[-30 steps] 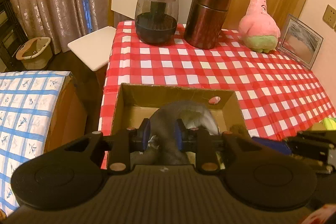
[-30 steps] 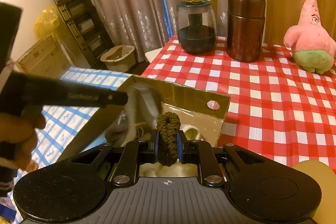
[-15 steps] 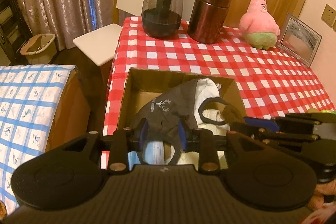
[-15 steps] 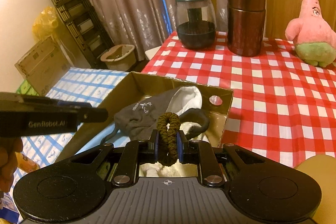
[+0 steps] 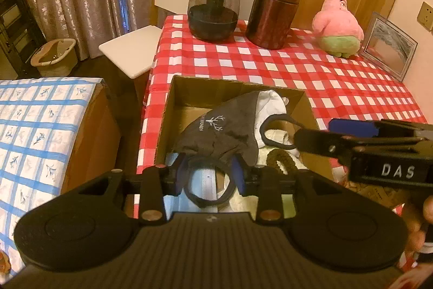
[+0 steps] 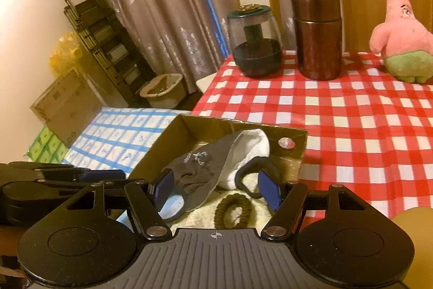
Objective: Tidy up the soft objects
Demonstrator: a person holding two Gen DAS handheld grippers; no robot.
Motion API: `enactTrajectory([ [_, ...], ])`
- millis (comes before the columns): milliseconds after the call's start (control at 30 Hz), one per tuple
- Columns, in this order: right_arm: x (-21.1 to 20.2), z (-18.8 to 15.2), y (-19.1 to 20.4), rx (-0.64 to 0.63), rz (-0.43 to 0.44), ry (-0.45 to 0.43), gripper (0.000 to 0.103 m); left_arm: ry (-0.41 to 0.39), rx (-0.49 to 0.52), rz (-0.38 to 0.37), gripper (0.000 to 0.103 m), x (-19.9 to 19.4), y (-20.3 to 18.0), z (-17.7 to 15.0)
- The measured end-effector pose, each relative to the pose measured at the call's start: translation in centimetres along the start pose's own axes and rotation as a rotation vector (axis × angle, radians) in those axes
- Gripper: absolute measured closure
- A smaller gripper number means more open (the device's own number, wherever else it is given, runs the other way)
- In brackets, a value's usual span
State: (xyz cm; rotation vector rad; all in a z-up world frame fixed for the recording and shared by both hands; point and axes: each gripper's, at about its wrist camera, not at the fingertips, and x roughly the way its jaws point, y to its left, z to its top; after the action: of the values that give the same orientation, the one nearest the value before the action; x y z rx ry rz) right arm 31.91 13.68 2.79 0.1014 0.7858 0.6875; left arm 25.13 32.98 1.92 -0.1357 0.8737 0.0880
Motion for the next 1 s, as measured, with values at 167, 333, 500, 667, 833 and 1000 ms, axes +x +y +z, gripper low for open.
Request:
enactTrajectory([
  [167, -1.5, 0.5, 0.3, -0.012, -0.016, -0.027, 0.034, -0.009, -0.008, 0.012, 0.064, -1.0, 0.1, -0.4],
  [333, -4.5, 1.8, 0.4, -0.003, -0.017, -0.088, 0.034, -0.04, -0.013, 0.017, 0.046, -2.8, -0.3, -0.8],
  [500, -8.4, 3.0, 0.2, 0.018, -0.028, -0.151, 0.034, -0.087, -0.021, 0.026, 0.033, -5.2, -1.0, -1.4],
  [667, -12.3, 2.9, 0.3, 0.023, -0.047, -0.182, 0.034, -0.126, -0.02, 0.04, 0.025, -7.9, -2.1, -2.4],
  [833, -15.6, 1.7, 0.7, 0.03, -0.067, -0.18, 0.033, -0.152, -0.021, 0.053, 0.018, -10.9, -3.3, -3.5],
  [1000, -17.8, -0.7, 1.7, 0.002, -0.078, -0.153, 0.031, -0.17, -0.032, 0.049, 0.011, -13.7, -4.4, -5.0],
])
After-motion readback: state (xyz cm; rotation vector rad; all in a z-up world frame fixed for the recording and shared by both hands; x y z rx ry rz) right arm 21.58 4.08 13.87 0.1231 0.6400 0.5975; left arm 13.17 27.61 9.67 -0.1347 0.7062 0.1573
